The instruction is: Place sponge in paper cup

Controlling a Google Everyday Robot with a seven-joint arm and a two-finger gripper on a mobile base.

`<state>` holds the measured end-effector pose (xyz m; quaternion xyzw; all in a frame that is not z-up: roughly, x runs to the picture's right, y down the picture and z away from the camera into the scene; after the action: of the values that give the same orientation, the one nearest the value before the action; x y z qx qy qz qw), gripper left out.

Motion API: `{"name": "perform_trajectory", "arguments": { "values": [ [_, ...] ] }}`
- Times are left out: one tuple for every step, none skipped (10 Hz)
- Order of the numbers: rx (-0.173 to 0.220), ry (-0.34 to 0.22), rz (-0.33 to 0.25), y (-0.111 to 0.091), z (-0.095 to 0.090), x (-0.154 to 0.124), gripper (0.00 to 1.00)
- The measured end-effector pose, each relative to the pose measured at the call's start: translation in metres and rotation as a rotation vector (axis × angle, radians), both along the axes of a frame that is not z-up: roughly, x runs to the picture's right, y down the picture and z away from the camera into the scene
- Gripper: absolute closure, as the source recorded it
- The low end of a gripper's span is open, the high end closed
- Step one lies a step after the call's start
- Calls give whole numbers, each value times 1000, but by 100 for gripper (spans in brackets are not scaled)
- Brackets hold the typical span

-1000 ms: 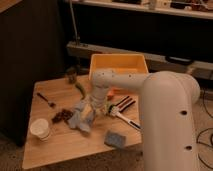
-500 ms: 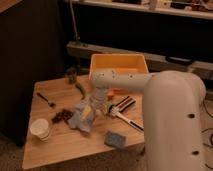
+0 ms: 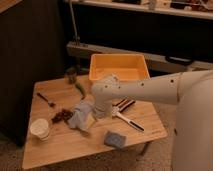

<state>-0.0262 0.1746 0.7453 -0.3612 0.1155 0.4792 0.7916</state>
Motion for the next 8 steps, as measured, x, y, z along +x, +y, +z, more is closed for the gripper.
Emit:
{"name": "perform_trajectory", "arguments": {
  "values": [
    [0,-3,-1,0,0,-2,20],
    [-1,-4,-2,0,0,-3,20],
    [-1,-2,0,0,0,-2,20],
    [1,-4,0,0,0,-2,20],
    [17,-22,-17,5,-2,-3,20],
    [40,-41,-41,9,-3,6,20],
    [61,-75,-62,14,-7,15,20],
    [86,-129,-103,21,-9,29,20]
  ]
}}
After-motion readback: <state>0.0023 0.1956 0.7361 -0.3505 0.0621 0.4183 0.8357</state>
